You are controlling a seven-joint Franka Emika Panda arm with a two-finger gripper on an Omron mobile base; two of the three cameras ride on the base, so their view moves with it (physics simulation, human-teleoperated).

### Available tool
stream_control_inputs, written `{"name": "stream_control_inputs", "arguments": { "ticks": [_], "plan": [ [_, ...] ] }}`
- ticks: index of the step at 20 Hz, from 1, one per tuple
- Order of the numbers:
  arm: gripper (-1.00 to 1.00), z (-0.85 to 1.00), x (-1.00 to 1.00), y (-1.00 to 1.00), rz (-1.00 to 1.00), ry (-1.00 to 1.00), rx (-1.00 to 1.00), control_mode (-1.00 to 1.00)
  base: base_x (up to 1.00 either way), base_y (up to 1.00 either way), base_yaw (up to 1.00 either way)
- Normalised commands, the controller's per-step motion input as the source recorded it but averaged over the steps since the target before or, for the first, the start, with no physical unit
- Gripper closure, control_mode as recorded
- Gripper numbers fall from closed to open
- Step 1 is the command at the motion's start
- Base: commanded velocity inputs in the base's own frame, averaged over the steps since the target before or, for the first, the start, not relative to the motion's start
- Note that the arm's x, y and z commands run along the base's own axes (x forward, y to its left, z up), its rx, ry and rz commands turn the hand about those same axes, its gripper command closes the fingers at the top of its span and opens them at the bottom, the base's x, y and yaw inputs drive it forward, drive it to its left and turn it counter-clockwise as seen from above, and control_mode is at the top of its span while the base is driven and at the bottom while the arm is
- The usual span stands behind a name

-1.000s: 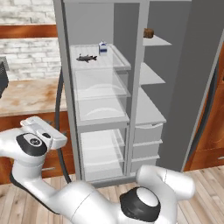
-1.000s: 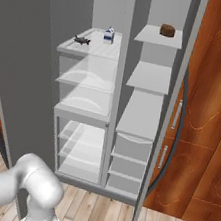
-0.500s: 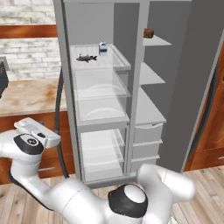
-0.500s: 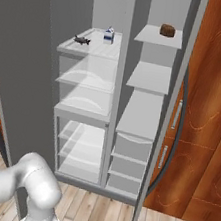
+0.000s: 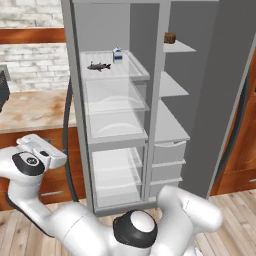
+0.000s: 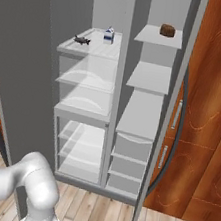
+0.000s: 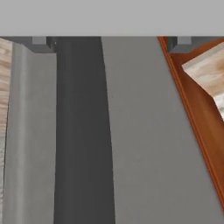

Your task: Pick up the frozen fish from the freezer, place it on any shelf in the fridge, and close the fridge and freezer doors when done.

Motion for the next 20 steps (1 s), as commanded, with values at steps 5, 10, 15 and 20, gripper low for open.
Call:
{"name": "stream_control_inputs", "arguments": {
  "ticks": [5, 10, 15, 20],
  "plan": [
    [-1.0, -0.02, 0.01, -0.66, 0.0, 0.0, 0.0, -1.0, 0.0, 0.0, 0.0],
    [-1.0, 0.0, 0.26, -0.32, 0.02, 0.0, 0.0, -1.0, 0.0, 0.0, 0.0],
    [-1.0, -0.01, 0.41, -0.72, 0.02, -0.02, 0.0, -1.0, 0.0, 0.0, 0.0],
    [-1.0, 0.0, 0.65, -0.96, 0.0, -0.02, 0.01, -1.0, 0.0, 0.0, 0.0]
  ]
}}
